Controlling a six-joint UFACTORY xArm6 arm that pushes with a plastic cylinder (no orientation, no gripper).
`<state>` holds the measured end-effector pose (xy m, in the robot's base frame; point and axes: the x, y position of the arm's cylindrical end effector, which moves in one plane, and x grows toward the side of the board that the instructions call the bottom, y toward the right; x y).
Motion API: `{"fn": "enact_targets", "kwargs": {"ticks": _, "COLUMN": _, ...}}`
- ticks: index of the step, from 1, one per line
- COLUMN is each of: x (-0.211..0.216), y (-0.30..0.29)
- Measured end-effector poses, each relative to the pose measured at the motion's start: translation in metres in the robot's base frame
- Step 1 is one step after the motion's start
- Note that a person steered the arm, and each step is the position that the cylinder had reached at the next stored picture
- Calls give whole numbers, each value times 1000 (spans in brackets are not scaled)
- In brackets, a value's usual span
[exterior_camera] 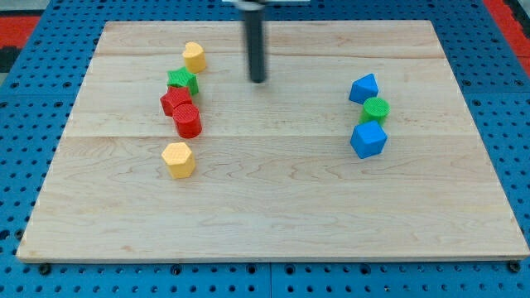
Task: Move your arm to the right side of the board
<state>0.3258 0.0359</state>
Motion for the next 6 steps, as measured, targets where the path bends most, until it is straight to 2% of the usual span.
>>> {"fn": "enact_targets", "kwargs": {"ticks": 1, "x": 27, "y": 62}}
{"fn": "enact_targets", "kwargs": {"ticks": 2, "x": -30, "y": 71}}
{"fn": "enact_targets", "kwargs": {"ticks": 3, "x": -50, "y": 135}}
{"fn": "enact_targets", "kwargs": {"ticks": 4, "x": 16, "y": 239}}
{"fn": "enact_targets", "kwargs": {"ticks": 5, "x": 92, "y": 199}}
{"fn": "enact_targets", "kwargs": {"ticks": 6, "x": 111, "y": 86}}
